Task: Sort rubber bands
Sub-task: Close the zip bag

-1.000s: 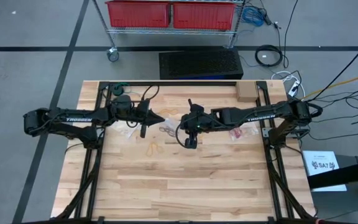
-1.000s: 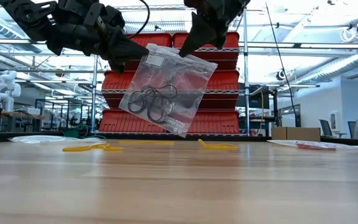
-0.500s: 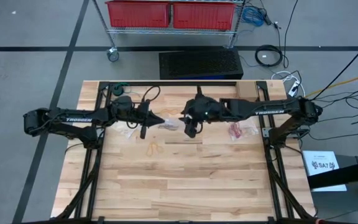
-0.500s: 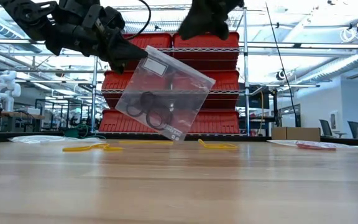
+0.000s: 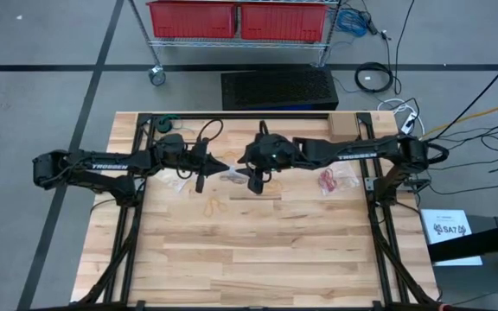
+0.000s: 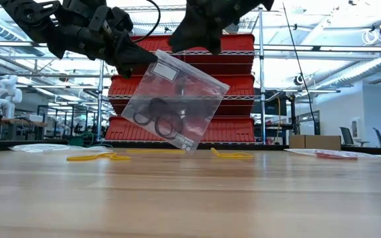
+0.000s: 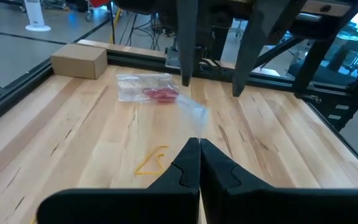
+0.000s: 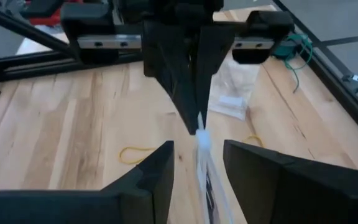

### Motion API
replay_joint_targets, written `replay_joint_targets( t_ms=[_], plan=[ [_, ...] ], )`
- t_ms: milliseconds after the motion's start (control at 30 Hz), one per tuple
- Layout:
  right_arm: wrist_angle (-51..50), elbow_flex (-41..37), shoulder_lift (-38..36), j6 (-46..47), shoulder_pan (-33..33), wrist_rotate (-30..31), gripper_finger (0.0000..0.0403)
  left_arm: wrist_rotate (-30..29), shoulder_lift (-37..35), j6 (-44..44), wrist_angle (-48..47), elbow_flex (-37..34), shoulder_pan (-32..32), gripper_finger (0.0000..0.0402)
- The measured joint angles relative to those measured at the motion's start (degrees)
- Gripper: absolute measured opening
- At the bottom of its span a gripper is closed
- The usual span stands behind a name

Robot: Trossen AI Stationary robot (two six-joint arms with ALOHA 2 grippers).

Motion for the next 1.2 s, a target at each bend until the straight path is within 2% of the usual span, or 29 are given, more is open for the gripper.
replay_joint_targets(
  t_ms=[567,700,967,1200],
  plan=[
    [4.33,0.02,2.91,-0.91,-1.12,-1.68,0.0125,-0.11,0.00,-0.27,0.22,0.00,-0.11,0.0000],
    [4.28,-0.02,3.03,-0.91,-1.57,-1.55,0.0099,-0.13,0.00,-0.48,0.27,0.00,-0.11,0.0000],
    [3.54,-0.02,3.14,-1.50,-1.67,-1.39,0.0011,-1.09,-0.02,-0.37,0.42,0.00,-0.13,0.0000],
    [2.33,0.00,3.14,-1.52,-1.67,-1.44,0.0009,-1.34,-0.02,-0.31,0.46,0.00,-0.12,0.0000]
  ],
)
